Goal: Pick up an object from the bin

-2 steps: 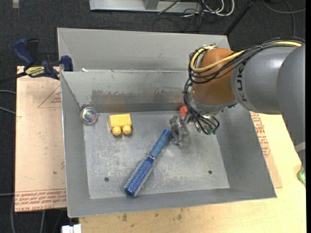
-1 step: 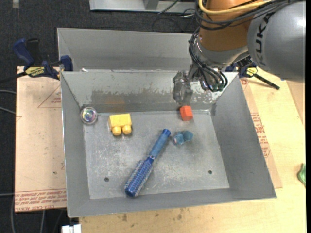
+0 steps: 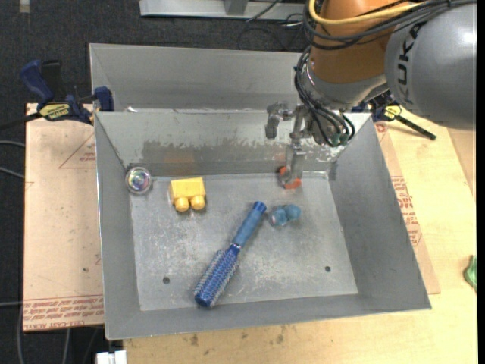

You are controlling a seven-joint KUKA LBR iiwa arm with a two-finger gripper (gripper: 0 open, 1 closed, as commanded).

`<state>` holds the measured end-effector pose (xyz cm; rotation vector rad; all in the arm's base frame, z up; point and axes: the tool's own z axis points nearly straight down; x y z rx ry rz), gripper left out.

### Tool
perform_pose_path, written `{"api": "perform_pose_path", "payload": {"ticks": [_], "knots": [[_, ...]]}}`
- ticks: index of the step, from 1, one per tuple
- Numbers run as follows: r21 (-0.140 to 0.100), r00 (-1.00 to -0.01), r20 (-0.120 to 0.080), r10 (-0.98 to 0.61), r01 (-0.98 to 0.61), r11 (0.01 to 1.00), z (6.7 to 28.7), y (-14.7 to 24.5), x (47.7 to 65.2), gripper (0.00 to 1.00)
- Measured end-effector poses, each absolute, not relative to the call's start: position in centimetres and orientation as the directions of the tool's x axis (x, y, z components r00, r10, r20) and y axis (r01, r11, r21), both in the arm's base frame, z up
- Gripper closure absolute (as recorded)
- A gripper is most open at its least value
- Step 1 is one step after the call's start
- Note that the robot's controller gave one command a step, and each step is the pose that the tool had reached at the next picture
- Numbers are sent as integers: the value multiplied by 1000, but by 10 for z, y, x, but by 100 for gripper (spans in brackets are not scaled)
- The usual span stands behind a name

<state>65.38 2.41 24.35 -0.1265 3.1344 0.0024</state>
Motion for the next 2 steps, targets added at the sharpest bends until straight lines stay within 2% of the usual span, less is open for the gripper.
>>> {"api": "perform_pose_path", "payload": {"ticks": [1, 2], "knots": [[1, -999, 11, -35, -35, 999, 156, 3, 582, 0], [1, -991, 1, -131, -131, 991, 66, -2, 629, 0]]}}
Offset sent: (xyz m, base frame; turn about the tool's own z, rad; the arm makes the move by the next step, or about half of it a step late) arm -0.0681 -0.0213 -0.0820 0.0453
